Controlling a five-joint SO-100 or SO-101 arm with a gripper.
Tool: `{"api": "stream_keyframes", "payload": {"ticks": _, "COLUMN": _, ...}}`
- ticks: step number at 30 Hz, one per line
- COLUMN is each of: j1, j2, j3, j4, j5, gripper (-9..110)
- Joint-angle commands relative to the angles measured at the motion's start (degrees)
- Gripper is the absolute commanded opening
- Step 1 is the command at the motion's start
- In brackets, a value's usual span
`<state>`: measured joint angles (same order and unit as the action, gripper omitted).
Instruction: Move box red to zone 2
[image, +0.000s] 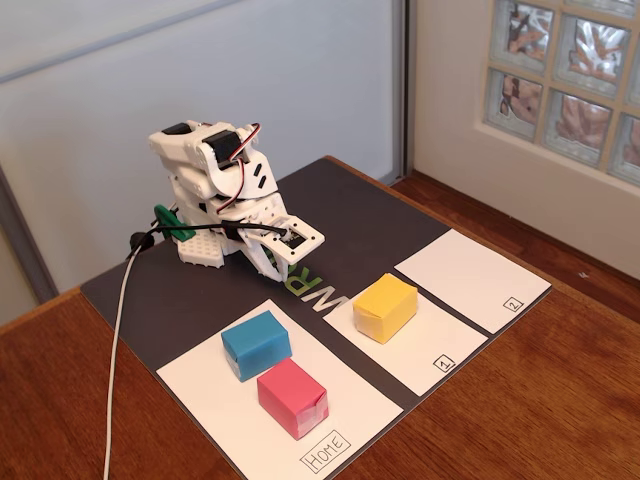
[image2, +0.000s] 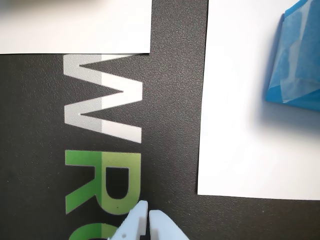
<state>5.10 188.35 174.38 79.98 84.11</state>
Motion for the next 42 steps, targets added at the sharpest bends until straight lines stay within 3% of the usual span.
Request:
{"api": "stream_keyframes", "payload": {"ticks": 1, "j1": -0.35, "j2": 2.9, "j3": -0.26, "j4": 3.16, "j5": -0.88, "gripper": 0}}
{"api": "stream_keyframes", "payload": {"ticks": 30, "j1": -1.23, "j2": 2.9, "j3": -0.35, "j4": 2.11, "j5": -0.97, "gripper": 0}}
{"api": "stream_keyframes", "payload": {"ticks": 42, "j1": -4.83, "j2": -2.64, "j3": -15.03, "j4": -4.31, "j5": -1.32, "gripper": 0}}
